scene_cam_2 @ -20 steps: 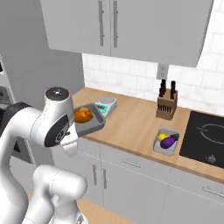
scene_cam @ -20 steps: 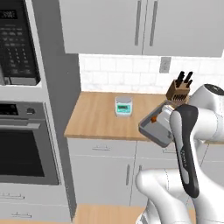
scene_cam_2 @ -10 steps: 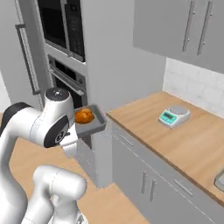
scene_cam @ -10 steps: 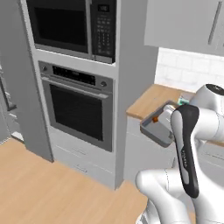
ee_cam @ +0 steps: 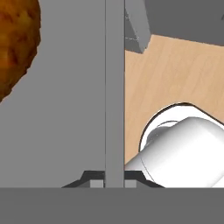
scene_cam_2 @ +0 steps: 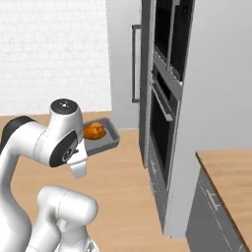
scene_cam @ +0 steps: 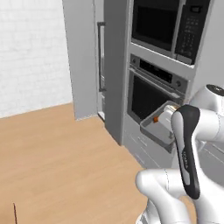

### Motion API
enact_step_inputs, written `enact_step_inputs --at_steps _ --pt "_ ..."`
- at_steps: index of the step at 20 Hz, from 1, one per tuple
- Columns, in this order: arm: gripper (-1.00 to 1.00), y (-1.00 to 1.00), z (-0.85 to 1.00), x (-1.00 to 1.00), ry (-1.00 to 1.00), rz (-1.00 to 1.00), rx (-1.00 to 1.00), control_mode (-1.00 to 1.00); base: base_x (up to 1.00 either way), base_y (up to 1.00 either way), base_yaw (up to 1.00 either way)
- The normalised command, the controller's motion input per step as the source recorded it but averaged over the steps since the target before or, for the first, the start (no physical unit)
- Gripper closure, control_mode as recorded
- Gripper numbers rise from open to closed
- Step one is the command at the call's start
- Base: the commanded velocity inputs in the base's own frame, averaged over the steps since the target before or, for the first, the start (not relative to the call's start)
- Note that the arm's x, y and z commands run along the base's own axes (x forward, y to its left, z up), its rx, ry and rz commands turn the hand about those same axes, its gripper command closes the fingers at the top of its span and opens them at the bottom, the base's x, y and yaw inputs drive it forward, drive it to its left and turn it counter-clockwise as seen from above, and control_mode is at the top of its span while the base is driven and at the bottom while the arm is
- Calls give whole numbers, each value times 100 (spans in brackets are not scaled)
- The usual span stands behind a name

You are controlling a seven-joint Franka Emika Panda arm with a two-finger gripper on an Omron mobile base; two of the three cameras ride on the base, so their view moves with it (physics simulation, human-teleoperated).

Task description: Take the meat container that has the chicken drumstick and place it on the second highest rack of the freezer. Then take the vegetable container that has the eggplant and lemon and place it on the highest rack of the freezer.

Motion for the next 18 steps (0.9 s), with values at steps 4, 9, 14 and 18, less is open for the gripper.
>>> enact_step_inputs --at_steps 4,9,14,18 --pt "100 0 0 0 0 0 0 100 99 2 43" --pt "100 0 0 0 0 0 0 100 100 2 21" --pt "100 0 0 0 0 0 0 100 100 0 7" --pt "100 0 0 0 0 0 0 100 100 0 2"
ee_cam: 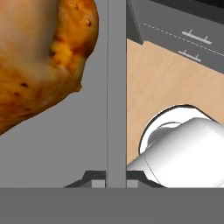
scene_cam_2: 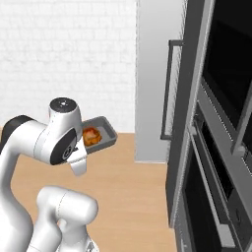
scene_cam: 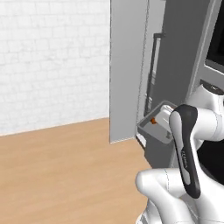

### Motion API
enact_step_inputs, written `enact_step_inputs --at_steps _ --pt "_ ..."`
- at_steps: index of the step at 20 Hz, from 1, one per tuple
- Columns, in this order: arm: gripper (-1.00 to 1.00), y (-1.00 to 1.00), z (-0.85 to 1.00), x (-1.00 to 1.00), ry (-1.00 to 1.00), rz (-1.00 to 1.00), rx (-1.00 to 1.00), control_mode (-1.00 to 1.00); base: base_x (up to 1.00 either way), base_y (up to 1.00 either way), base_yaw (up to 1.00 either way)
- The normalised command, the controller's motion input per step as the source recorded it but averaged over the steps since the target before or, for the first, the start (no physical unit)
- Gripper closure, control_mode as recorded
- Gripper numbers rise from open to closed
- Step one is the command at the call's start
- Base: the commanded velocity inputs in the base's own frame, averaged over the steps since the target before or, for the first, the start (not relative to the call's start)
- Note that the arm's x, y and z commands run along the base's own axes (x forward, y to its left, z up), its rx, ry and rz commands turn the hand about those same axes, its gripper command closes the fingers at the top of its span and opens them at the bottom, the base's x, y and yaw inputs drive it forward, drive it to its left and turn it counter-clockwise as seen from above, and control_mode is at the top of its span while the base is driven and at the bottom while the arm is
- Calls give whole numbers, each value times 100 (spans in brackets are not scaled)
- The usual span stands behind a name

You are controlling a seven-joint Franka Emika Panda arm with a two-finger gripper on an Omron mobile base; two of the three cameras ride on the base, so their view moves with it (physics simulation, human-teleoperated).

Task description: Take the meat container that has the chicken drumstick and place it on the second highest rack of the freezer. Then take the vegetable container that has the eggplant and lemon and place it on the highest rack of the freezer.

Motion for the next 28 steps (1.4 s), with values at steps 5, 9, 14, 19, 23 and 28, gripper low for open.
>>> enact_step_inputs --at_steps 5,9,14,19,23,28 --pt "100 0 0 0 0 0 0 100 100 0 -3" --pt "100 0 0 0 0 0 0 100 100 10 -28" --pt "100 0 0 0 0 0 0 100 98 43 -44" --pt "100 0 0 0 0 0 0 100 57 74 -59" --pt "100 0 0 0 0 0 0 100 2 63 -62" --pt "100 0 0 0 0 0 0 100 1 50 -58"
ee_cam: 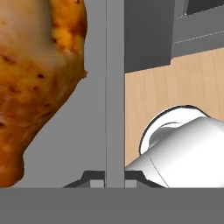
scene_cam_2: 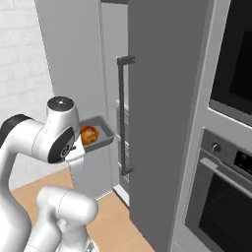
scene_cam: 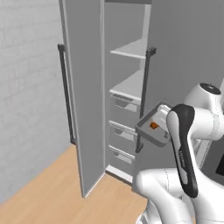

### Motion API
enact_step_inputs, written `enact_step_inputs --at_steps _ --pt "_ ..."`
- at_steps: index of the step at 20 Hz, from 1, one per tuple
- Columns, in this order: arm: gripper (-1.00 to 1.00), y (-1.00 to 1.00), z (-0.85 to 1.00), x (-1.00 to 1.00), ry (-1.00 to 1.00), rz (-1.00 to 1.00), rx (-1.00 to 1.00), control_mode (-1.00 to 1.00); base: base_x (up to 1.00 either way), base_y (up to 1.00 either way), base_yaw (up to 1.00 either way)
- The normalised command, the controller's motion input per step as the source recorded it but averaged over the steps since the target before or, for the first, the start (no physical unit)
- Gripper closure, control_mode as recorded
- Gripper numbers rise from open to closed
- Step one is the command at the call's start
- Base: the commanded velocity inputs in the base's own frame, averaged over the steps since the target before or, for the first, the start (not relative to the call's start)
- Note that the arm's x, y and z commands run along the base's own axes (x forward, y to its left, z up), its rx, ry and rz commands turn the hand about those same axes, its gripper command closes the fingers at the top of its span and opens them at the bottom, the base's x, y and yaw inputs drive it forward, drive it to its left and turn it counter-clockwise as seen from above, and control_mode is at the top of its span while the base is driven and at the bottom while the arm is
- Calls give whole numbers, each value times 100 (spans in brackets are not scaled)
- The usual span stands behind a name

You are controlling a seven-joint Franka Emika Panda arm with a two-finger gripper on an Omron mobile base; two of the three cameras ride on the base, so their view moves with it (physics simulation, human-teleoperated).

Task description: Take the meat container that has the chicken drumstick and place it on the second highest rack of the freezer. Then take the vegetable container that has the eggplant and lemon and place it on the highest rack of the freezer.

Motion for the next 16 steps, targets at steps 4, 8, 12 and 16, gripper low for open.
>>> enact_step_inputs --at_steps 4,8,12,16 --pt "100 0 0 0 0 0 0 100 28 61 -50" --pt "100 0 0 0 0 0 0 100 32 76 -37" --pt "100 0 0 0 0 0 0 100 4 71 -31" --pt "100 0 0 0 0 0 0 100 24 14 -39"
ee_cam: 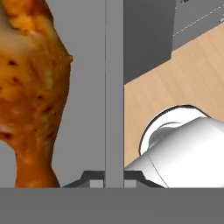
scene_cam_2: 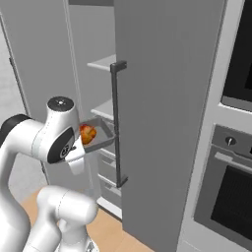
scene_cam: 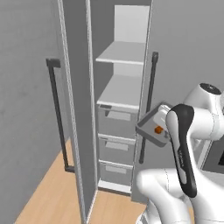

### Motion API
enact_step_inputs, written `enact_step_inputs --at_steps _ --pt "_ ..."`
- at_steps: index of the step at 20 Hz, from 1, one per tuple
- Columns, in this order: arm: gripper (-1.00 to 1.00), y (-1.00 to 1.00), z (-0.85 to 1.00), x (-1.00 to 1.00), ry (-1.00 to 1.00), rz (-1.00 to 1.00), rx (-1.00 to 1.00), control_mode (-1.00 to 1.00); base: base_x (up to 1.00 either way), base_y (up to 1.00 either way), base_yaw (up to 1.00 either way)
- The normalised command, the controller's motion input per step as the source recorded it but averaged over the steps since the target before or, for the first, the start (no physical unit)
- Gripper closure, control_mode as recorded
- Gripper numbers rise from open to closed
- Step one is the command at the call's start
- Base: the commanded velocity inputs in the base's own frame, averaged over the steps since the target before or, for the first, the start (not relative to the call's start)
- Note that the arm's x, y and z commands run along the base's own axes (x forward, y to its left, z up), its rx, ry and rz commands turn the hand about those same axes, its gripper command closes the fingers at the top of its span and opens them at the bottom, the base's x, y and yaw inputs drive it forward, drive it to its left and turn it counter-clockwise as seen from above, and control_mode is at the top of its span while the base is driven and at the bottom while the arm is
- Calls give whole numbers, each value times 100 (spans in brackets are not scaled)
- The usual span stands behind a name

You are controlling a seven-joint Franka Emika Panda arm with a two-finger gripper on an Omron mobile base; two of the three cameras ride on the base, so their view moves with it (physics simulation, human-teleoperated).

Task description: Take the meat container that has the chicken drumstick and place it on the second highest rack of the freezer. Then take the vegetable container that has the eggplant and lemon and place it on the highest rack of the freezer.

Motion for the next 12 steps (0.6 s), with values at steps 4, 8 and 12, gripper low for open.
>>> enact_step_inputs --at_steps 4,8,12 --pt "100 0 0 0 0 0 0 100 34 22 -34" --pt "100 0 0 0 0 0 0 100 17 39 -14" --pt "100 0 0 0 0 0 0 100 29 28 -2"
